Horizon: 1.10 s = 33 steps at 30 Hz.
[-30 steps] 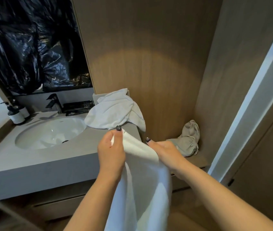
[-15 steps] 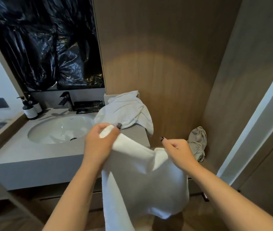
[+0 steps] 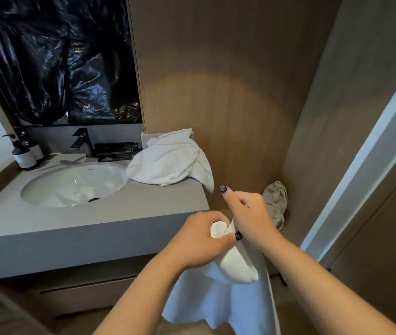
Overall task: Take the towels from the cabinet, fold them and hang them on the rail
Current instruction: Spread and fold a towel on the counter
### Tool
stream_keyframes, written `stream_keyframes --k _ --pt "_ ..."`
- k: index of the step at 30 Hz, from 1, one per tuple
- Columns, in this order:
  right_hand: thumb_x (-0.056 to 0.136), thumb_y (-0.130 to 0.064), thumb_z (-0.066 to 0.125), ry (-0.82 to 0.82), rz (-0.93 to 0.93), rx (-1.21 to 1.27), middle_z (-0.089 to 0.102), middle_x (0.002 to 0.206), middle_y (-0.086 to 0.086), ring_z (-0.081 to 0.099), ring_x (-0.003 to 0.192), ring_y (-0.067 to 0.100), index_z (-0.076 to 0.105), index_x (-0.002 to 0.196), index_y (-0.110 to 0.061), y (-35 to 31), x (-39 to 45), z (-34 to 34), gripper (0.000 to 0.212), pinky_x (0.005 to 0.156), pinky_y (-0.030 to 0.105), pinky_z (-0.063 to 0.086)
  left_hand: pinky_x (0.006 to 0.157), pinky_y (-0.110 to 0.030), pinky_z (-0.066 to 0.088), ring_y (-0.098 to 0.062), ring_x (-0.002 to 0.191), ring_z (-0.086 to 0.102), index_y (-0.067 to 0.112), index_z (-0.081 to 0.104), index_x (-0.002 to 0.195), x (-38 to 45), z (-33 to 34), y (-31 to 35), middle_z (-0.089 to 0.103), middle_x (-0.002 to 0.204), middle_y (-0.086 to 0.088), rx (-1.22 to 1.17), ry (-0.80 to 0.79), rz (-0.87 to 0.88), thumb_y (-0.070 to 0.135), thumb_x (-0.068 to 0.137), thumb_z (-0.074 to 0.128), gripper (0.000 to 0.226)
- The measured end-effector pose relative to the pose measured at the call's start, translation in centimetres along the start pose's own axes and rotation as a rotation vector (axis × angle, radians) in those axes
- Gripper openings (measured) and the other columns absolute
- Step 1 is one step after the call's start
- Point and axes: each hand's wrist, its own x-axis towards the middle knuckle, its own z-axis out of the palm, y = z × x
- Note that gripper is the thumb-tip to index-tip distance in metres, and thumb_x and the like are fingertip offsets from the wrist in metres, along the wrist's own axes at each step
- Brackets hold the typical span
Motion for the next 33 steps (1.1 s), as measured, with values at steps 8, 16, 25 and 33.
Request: stream_keyframes --k 8,16,25,33 --pt "0.103 -0.034 0.043 -0.103 0.214 0.128 0.041 0.048 -0.012 0.037 0.048 0.003 0.042 0.051 -0.018 1.7 -0.4 -1.7 0.054 0.049 0.017 0.031 0.068 -0.03 0.05 -0.007 0.079 0.063 0.034 0.071 0.086 0.1 1.3 0.0 0.069 0.08 0.016 -0.04 0.227 0.067 0.042 0.084 0.05 0.023" --pt "0.094 -0.024 0.061 0.003 0.208 0.103 0.027 0.047 -0.011 0.024 0.047 0.003 0.032 0.043 -0.025 5.8 -3.6 -3.5 0.059 0.05 0.02 0.022 0.065 -0.031 0.049 -0.014 0.073 0.064 0.023 0.074 0.081 -0.5 -2.0 -2.0 0.071 0.075 0.005 -0.102 0.405 -0.003 0.037 0.078 0.052 0.026" --pt "0.091 -0.027 0.058 0.021 -0.247 -0.164 0.022 0.045 -0.011 0.021 0.047 0.005 0.023 0.047 -0.032 2.1 -1.1 -2.4 0.056 0.048 0.018 0.017 0.085 -0.013 0.046 0.01 0.101 0.058 0.042 0.068 0.11 -1.1 -2.4 -2.3 0.066 0.107 0.03 -0.039 -0.021 -0.05 0.028 0.083 0.075 0.032" --pt "0.088 -0.038 0.06 -0.058 -0.257 -0.109 0.022 0.046 -0.012 0.022 0.048 0.007 0.025 0.046 -0.029 0.3 0.4 -2.0 0.056 0.049 0.02 0.018 0.063 -0.018 0.039 -0.003 0.075 0.057 0.027 0.064 0.076 -0.6 0.0 -0.8 0.066 0.076 0.013 -0.044 0.23 0.001 0.029 0.087 0.067 0.012"
